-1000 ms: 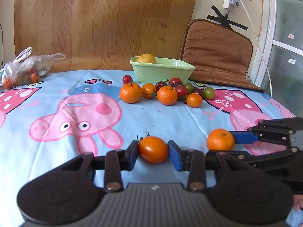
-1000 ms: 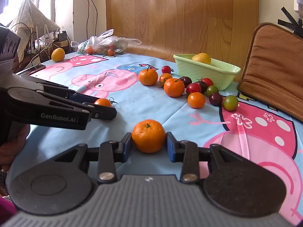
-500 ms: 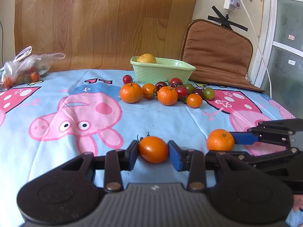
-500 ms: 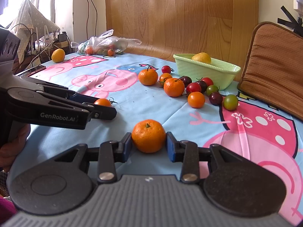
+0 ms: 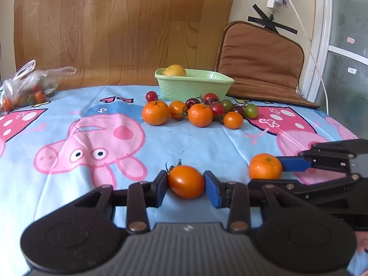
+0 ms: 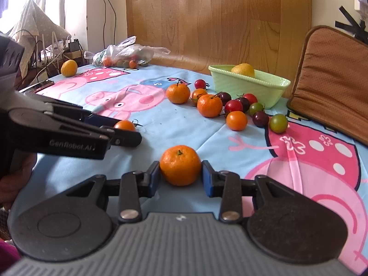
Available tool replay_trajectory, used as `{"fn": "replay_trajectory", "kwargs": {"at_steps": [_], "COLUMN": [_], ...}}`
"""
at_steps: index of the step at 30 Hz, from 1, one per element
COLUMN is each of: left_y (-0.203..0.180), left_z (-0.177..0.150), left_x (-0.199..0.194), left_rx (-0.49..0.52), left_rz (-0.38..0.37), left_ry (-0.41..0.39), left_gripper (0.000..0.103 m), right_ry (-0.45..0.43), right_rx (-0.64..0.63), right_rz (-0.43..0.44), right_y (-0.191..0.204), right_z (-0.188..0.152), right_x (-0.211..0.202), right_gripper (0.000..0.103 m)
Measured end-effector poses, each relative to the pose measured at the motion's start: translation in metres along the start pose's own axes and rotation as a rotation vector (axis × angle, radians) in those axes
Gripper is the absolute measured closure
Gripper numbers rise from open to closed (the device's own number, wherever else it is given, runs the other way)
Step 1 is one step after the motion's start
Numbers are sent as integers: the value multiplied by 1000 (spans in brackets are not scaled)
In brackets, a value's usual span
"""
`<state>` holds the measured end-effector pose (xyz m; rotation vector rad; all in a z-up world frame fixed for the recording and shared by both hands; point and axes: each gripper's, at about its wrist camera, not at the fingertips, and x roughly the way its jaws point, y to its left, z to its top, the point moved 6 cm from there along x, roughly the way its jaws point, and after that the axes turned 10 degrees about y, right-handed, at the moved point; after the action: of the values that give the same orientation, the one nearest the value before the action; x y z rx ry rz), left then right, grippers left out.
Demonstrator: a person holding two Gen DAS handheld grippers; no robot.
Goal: Organize fruits
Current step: 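Hold the orange tomato in the left tool while the right tool holds the mandarin, then lower both held fruits into the green basket and open both tools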
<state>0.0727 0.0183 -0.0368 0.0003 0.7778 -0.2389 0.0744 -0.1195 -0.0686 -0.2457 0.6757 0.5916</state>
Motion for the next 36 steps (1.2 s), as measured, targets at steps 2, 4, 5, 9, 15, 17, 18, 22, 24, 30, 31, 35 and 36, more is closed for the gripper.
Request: {"fn": "replay_trajectory", "kwargs": {"at_steps": [2, 4, 5, 9, 15, 17, 18, 22, 24, 30, 31, 35, 36], "left_y": [3, 3, 2, 1, 5, 9, 11, 21, 23, 9, 7, 8, 8], "left_z": [1, 1, 1, 1, 1, 4, 7, 39, 66, 154, 166, 200, 205], "left_x": [0, 0, 0, 0, -4, -7, -9, -9, -6, 41, 55, 111, 121], "left_rx": [-17, -15, -10, -6, -33, -49, -61, -111, -103, -27, -24, -41, -39], "left_rz": [-11, -8, -2, 6, -19, -39, -59, -122, -124, -126, -127, -117, -107], "left_ry": [0, 1, 0, 0, -18, -37, -41, -58, -74, -99, -82, -10, 2], "left_gripper": [68, 68, 68, 69, 70, 70, 70, 70, 70, 69, 69, 69, 69], "right_ry": [-3, -2, -2, -4, -26, -43, -48, -54, -88, -170, -172, -153, -143], "right_rx": [-11, 0, 3, 5, 32, 66, 91, 190, 199, 246, 252, 243, 236], "right_rz": [-7, 3, 7, 9, 17, 32, 53, 130, 90, 5, 8, -1, -3], "right_y": [2, 0, 0, -1, -5, -10, -14, -45, -68, -144, -151, -169, -172], "right_z": [-1, 0, -1, -1, -1, 0, 0, 14, 31, 90, 99, 124, 126], "right_x": [-1, 0, 0, -1, -5, -8, -9, -9, -9, 15, 24, 62, 69], "right_gripper": [62, 62, 62, 62, 63, 63, 63, 63, 63, 63, 63, 63, 63]}}
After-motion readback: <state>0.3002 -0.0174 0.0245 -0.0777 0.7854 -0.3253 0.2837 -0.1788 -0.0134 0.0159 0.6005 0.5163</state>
